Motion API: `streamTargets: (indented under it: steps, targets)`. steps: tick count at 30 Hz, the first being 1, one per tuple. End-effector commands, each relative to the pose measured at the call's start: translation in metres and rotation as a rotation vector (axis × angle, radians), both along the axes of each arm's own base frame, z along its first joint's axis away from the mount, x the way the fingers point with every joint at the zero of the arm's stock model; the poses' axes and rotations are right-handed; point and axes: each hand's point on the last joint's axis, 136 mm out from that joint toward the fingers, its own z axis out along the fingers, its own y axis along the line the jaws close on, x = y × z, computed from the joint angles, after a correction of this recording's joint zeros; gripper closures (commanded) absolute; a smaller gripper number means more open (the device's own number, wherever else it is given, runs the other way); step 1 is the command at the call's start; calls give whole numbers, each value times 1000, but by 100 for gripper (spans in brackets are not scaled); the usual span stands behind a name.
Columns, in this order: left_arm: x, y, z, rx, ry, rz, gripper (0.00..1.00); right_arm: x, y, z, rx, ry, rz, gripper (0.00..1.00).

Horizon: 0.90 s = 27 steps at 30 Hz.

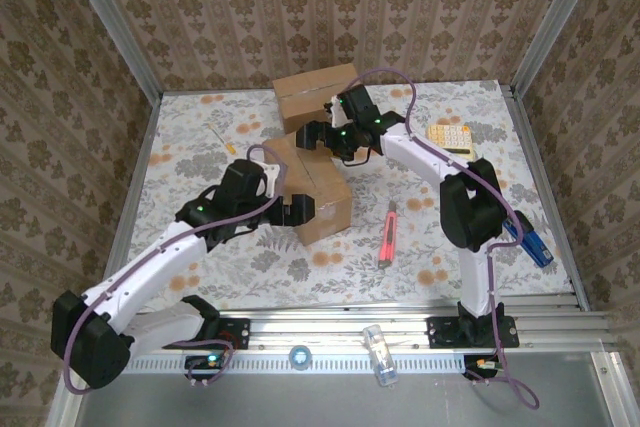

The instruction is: Unpack the express box

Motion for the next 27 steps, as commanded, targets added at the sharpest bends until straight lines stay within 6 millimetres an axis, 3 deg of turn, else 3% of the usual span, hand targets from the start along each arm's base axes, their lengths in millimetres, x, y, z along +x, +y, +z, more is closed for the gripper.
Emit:
streamTargets:
  steps: [1,6,9,13,20,27]
  targets:
    - [-2,18,25,84,-75,10,0,-3,-23,41,-45,-96,-66,0]
    - [1,41,42,161,-121,86,0,-13,-60,65,-124,-137,-181,0]
    - [9,57,49,201,-121,164,0,-33,-97,65,-254,-125,-270,0]
    - [17,68,56,204,-106,222,0,-72,-138,46,-398,-64,-317,0]
    - [17,70,72,150,-170,196,0,-145,-187,-5,-558,80,-366,0]
    - [12,74,84,134,-199,181,0,-198,-201,-57,-614,193,-403,4]
